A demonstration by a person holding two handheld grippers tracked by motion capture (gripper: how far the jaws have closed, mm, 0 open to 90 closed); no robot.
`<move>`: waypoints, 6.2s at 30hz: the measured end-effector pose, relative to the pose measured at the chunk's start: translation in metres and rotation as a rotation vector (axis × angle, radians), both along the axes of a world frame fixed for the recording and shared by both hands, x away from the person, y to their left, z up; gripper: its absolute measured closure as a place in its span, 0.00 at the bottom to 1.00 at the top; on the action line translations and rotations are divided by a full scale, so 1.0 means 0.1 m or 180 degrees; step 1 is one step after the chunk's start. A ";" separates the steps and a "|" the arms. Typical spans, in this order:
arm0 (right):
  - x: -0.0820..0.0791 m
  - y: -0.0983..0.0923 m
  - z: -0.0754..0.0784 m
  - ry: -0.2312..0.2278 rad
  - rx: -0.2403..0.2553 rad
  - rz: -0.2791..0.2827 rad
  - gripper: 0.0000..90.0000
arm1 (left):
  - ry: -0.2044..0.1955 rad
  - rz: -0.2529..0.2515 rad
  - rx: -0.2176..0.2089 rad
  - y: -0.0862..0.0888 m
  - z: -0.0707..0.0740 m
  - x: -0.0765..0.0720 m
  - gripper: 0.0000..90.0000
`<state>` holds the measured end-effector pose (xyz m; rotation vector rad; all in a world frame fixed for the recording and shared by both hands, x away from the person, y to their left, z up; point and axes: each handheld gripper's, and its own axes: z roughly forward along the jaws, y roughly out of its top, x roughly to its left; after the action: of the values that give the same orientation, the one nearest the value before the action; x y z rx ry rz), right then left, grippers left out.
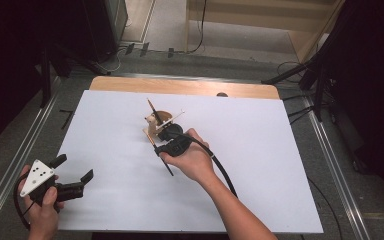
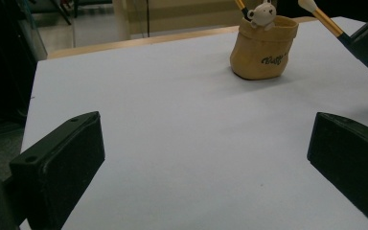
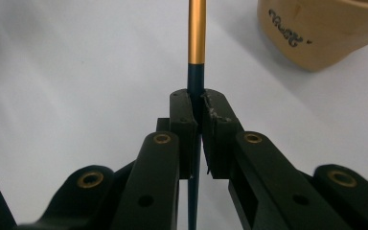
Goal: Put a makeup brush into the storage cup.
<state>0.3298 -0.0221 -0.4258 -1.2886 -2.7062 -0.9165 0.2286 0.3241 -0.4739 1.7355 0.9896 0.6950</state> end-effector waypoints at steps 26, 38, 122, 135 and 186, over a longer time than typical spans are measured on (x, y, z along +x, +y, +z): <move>-0.02 -0.07 0.10 -0.0528 0.0456 0.0050 0.94 | 0.0000 0.0007 -0.0004 0.02 0.00 0.00 0.00; -0.05 -0.12 0.16 -0.0774 0.0653 0.0028 0.94 | -0.0004 0.0002 0.0003 0.01 0.00 0.00 0.00; 0.31 -0.44 0.14 -0.1891 0.1665 -0.0812 0.94 | 0.0011 -0.0002 0.0031 0.01 0.00 0.00 0.00; 0.40 -0.44 0.08 -0.1999 0.1726 -0.0891 0.94 | -0.0019 -0.0010 -0.0005 -0.01 0.00 0.00 0.00; 0.50 -0.39 -0.44 -0.1610 0.1466 -0.0850 0.90 | -0.0011 -0.0010 -0.0008 0.01 0.00 -0.01 0.00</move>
<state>0.3801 -0.0611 -0.4703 -1.4800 -2.4032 -1.9911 0.2278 0.3251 -0.4738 1.7330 0.9847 0.6943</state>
